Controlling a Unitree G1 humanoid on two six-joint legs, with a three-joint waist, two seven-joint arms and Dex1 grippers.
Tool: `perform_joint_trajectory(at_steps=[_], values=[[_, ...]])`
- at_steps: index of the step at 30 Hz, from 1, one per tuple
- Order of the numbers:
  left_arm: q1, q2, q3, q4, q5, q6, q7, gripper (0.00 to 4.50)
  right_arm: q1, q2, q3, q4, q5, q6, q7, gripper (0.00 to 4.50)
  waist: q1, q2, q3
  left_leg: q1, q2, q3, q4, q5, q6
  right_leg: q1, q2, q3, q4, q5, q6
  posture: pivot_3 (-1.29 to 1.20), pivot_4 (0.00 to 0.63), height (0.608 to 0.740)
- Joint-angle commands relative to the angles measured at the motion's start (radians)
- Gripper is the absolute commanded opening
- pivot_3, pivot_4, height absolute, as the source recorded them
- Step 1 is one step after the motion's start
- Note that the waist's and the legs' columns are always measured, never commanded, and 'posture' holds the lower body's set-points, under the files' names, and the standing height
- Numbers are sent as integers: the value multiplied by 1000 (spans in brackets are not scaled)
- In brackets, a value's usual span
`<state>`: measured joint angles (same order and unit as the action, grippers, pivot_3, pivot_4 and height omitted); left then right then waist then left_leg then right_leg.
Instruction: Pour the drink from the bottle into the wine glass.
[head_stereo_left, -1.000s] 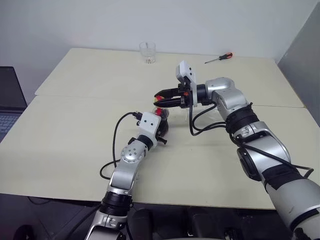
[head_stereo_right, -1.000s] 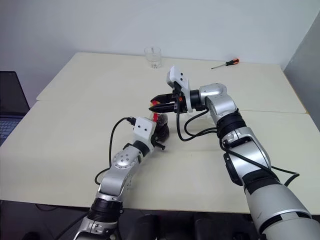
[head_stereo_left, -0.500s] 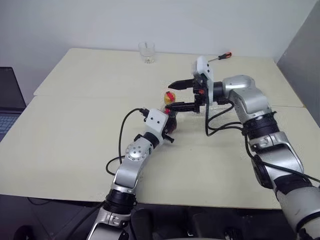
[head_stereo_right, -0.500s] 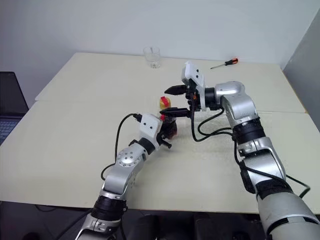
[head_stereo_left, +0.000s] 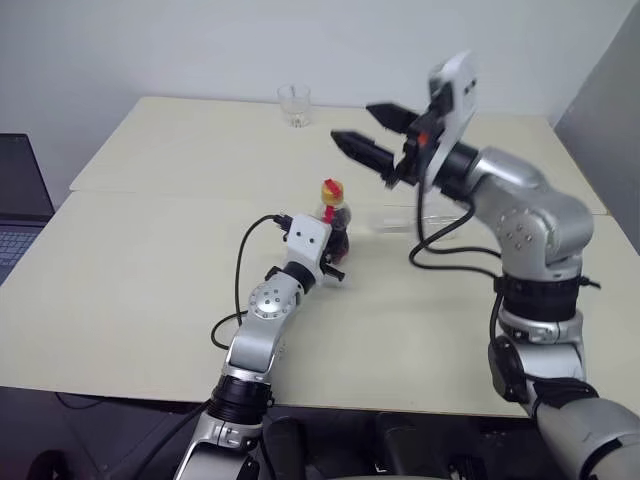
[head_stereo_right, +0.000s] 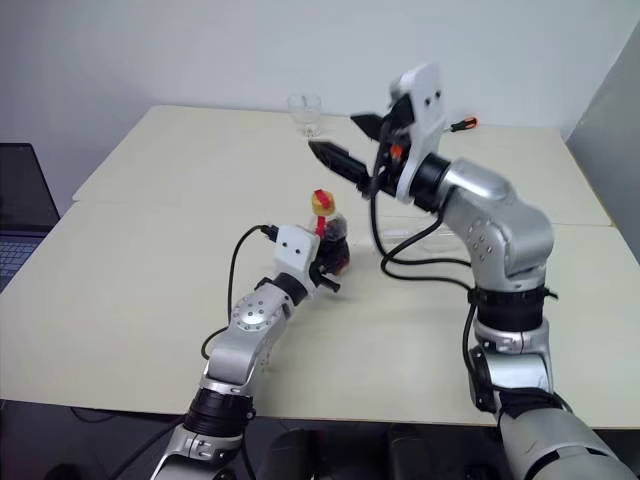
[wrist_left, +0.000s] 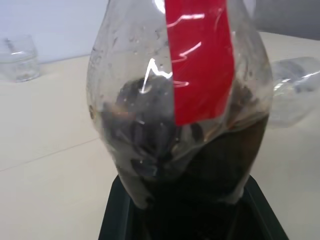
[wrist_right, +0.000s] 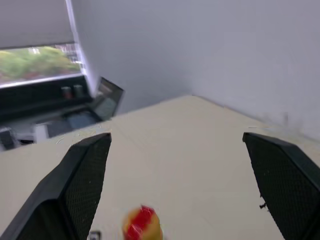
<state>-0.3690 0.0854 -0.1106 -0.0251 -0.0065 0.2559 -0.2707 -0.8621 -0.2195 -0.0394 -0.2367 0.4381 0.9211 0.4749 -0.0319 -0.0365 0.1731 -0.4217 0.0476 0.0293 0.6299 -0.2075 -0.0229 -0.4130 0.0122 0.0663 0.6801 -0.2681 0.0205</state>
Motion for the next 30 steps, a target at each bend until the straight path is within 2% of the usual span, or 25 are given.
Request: perform_joint_trajectory(at_steps=[1, 8, 12, 22, 30], values=[[-37, -4, -1, -10, 1, -37, 7, 746, 44, 62, 64, -150, -18, 103, -142, 4500, -1, 0, 0, -1, 0, 0, 0, 0, 0, -1, 0, 0, 0, 0, 0, 0, 150, 740], [-49, -10, -24, 7, 6, -40, 0, 746, 32, 176, 65, -163, -14, 106, -248, 4500, 0, 0, 0, -8, 0, 0, 2, 0, 0, -8, 0, -2, 1, 0, 0, 0, 150, 740], [-49, -12, -27, 8, 4, -40, -1, 746, 25, 183, 97, -135, -47, 84, -275, 4500, 0, 0, 0, -9, 0, 0, 2, 0, 0, -8, 0, -3, 0, 0, 0, 0, 150, 740], [-46, -23, -26, -1, -1, -37, 2, 746, 12, 199, 145, 72, -136, -121, -260, 4500, -1, 0, 0, -9, 0, 1, 2, 0, 0, -8, 1, -4, 0, 0, 0, 0, 150, 740], [-43, -19, -21, -10, 5, -35, 14, 746, 21, 215, 163, 149, -155, -157, -247, 4500, -1, 0, 0, -10, 0, 1, 1, 0, 0, -8, 0, -4, 0, 0, 0, 0, 150, 740]])
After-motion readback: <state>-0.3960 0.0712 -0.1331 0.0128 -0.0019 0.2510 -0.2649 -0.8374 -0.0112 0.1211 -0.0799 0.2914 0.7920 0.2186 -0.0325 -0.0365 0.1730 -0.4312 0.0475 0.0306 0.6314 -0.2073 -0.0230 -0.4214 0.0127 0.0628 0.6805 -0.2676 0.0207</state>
